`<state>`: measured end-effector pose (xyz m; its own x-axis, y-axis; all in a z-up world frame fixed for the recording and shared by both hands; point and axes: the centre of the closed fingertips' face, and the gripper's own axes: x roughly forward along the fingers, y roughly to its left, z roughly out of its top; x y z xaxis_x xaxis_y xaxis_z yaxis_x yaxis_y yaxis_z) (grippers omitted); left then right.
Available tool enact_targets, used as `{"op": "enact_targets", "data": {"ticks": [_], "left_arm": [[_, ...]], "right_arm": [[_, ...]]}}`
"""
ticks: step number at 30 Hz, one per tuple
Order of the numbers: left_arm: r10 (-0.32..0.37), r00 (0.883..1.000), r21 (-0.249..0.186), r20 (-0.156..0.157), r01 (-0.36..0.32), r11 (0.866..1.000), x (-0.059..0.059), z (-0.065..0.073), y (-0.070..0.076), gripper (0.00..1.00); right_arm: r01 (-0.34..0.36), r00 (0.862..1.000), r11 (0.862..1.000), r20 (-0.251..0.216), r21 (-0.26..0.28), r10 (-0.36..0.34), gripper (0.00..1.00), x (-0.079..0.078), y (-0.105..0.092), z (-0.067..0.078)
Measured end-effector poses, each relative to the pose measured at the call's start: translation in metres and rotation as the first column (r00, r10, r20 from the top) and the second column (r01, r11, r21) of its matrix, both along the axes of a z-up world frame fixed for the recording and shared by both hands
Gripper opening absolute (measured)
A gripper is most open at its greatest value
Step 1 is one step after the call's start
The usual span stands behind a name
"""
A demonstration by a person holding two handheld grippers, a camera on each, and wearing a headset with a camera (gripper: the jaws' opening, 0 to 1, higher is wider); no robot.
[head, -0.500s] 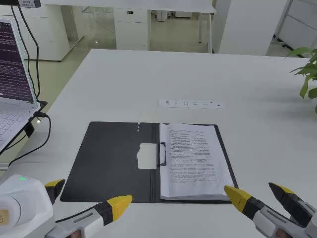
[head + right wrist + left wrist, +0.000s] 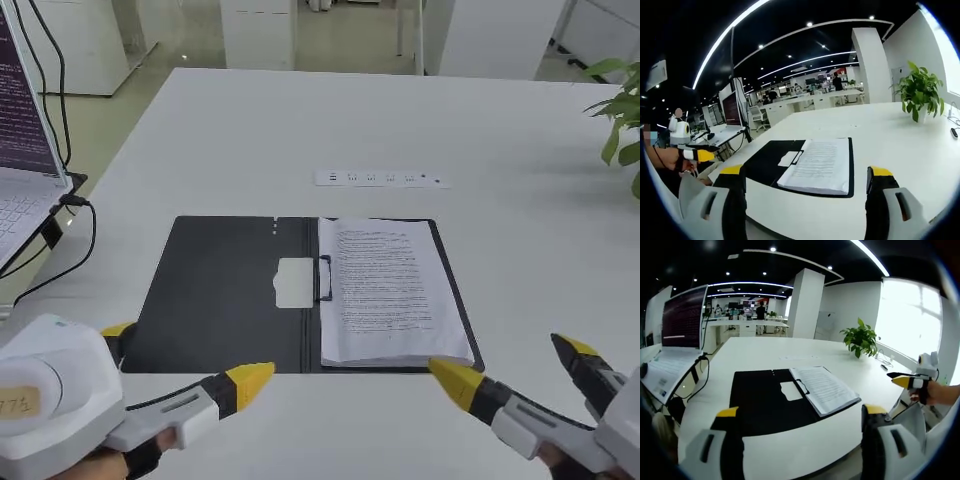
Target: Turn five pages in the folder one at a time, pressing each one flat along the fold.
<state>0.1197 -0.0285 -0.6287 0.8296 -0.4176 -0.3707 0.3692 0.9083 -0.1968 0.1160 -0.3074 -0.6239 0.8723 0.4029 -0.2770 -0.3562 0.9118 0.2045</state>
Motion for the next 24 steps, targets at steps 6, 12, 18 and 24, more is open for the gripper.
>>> {"op": "enact_targets", "data": {"ticks": [6, 12, 18, 24], "left_arm": [[0.000, 1.000, 0.014, 0.013, 0.000, 1.000, 0.0033, 0.0031, 0.0029, 0.99], [-0.019, 1.000, 0.066, 0.025, 0.017, 0.998, 0.0048, 0.0068, 0.0016, 0.99], [-0.007, 1.000, 0.075, -0.002, 0.007, 0.997, 0.0063, 0.0030, 0.0043, 0.99], [-0.003, 1.000, 0.092, -0.012, 0.004, 0.996, 0.0046, -0.0003, 0.0075, 0.99]], "right_arm": [[-0.001, 1.000, 1.000, -0.004, 0.001, 0.001, 1.00, 0.0012, 0.0014, 0.0000], [-0.002, 1.000, 1.000, -0.006, 0.003, 0.002, 1.00, 0.0009, 0.0030, 0.0010], [-0.008, 1.000, 1.000, -0.012, -0.004, 0.008, 1.00, 0.0007, 0.0053, -0.0013], [-0.023, 0.999, 1.000, -0.024, -0.005, 0.023, 0.99, -0.0001, 0.0093, -0.0027]]}}
